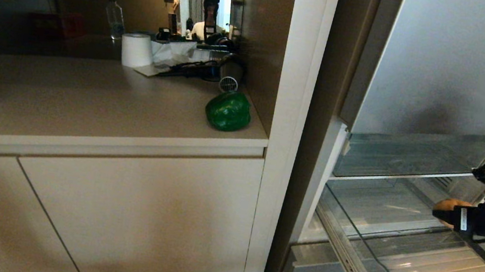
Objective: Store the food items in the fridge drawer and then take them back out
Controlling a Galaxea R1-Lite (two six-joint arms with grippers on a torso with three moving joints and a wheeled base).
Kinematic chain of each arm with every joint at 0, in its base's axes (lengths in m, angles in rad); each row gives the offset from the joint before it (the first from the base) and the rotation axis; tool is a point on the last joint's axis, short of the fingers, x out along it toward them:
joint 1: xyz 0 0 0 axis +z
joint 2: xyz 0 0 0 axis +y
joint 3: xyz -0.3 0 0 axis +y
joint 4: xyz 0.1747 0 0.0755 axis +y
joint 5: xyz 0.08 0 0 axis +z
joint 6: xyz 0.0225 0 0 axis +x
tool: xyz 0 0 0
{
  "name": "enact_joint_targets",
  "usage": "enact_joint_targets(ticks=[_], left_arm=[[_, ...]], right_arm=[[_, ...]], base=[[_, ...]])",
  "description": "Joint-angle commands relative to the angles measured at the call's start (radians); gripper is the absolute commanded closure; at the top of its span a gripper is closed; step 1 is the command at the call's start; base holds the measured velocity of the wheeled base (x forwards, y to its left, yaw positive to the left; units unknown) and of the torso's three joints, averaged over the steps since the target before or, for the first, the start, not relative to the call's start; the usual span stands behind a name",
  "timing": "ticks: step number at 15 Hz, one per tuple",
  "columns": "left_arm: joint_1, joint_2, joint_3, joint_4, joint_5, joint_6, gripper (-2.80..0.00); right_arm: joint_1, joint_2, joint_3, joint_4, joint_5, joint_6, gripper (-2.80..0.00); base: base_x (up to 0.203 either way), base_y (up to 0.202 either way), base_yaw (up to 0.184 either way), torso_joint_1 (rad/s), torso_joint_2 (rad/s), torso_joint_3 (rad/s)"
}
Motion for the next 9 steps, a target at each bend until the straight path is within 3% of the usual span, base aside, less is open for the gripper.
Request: enact_joint_targets(ticks=[1,9], left_arm=[[0.0,0.0,0.0,0.001,0.0,0.0,0.0],[0.0,0.0,0.0,0.001,0.0,0.0,0.0]], right_arm=[[0.058,-0.181,0.075,-0.005,0.0,-0.003,0.0],[0.444,-0.58,0.256,0.197,-0.016,0.0,0.0]], base=[[0.0,0.0,0.0,0.0,0.0,0.0],[0.0,0.0,0.0,0.0,0.0,0.0]])
